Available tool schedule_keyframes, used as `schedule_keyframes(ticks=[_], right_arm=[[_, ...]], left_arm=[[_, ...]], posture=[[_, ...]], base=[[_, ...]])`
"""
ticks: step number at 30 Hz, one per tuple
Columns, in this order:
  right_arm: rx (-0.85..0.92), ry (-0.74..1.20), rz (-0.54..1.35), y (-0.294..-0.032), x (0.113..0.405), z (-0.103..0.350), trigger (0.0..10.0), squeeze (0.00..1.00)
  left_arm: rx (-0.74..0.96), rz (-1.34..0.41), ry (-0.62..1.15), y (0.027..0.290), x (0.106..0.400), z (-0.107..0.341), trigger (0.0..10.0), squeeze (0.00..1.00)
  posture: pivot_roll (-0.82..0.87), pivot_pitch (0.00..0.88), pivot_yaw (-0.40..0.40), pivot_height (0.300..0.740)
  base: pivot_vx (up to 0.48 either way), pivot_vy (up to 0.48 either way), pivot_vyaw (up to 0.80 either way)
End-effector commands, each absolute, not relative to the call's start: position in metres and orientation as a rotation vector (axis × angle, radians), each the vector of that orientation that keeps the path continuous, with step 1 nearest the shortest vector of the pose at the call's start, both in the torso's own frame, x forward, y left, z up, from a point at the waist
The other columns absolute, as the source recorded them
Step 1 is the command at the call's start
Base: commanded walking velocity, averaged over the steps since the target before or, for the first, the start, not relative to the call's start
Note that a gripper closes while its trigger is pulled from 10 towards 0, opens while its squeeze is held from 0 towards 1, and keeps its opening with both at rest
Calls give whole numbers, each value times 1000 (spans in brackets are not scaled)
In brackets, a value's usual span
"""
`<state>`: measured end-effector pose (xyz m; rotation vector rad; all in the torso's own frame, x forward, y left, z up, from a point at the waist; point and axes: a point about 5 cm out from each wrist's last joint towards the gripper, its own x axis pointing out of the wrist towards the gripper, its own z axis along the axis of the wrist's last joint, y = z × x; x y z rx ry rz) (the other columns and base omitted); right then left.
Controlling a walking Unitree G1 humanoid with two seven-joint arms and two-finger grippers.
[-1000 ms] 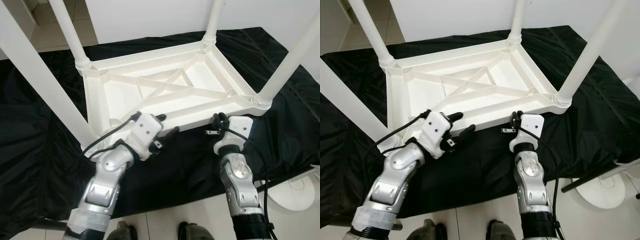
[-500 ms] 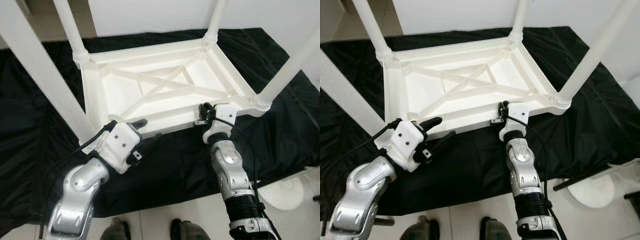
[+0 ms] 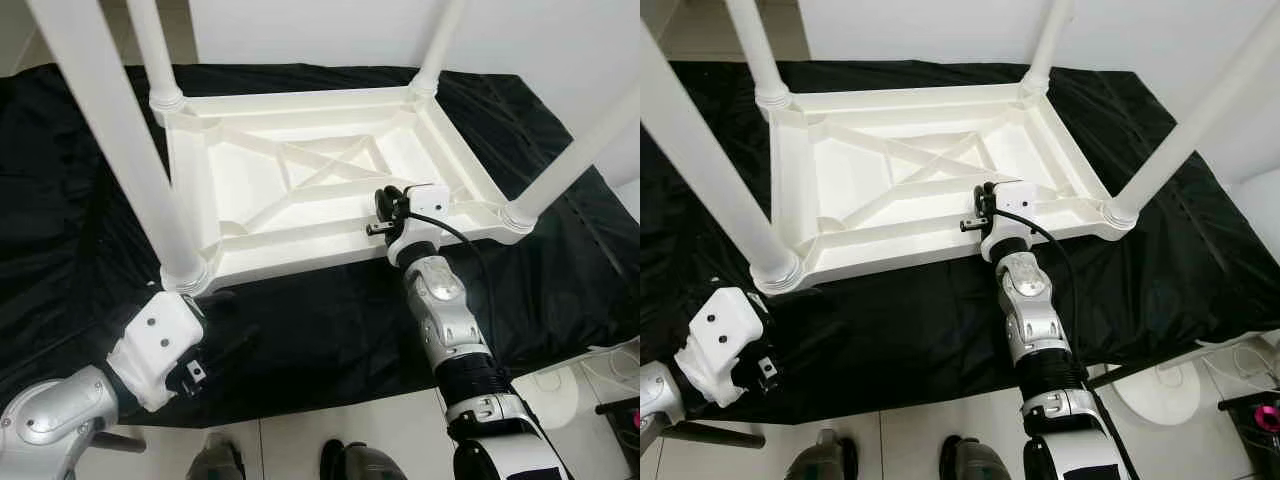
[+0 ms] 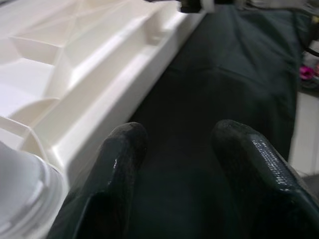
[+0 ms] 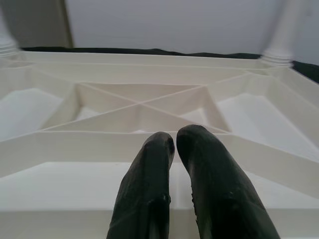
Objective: Building children table
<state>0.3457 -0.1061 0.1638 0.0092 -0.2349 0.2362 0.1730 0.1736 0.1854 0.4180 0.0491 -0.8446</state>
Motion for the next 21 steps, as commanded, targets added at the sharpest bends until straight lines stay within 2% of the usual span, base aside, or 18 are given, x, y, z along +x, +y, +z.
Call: schedule_keyframes(ticks=[1, 8, 13, 16, 17, 21], right_arm=[[18, -227, 234, -108, 347, 161, 10000, 0], [31, -232, 263, -99, 352, 161, 10000, 0], [34, -236, 268, -98, 353, 158, 10000, 0], [34, -237, 267, -98, 353, 158, 10000, 0], [35, -240, 256, -101, 353, 157, 10000, 0], [33, -242, 241, -104, 351, 154, 10000, 0]], left_arm=[[424, -874, 99, 182, 165, 188, 10000, 0], [512, -777, 225, 218, 155, 199, 10000, 0], [619, -599, 259, 255, 166, 213, 10000, 0], [627, -571, 260, 260, 169, 215, 10000, 0], [695, -433, 252, 278, 184, 218, 10000, 0], [730, -231, 221, 300, 205, 223, 10000, 0]], posture=[[243, 122, -126, 740], [254, 128, -132, 740], [254, 130, -126, 740], [254, 130, -126, 740], [244, 131, -118, 740], [234, 129, -111, 740]], base=[[0, 0, 0], [0, 0, 0], [0, 0, 0], [0, 0, 0], [0, 0, 0], [0, 0, 0]])
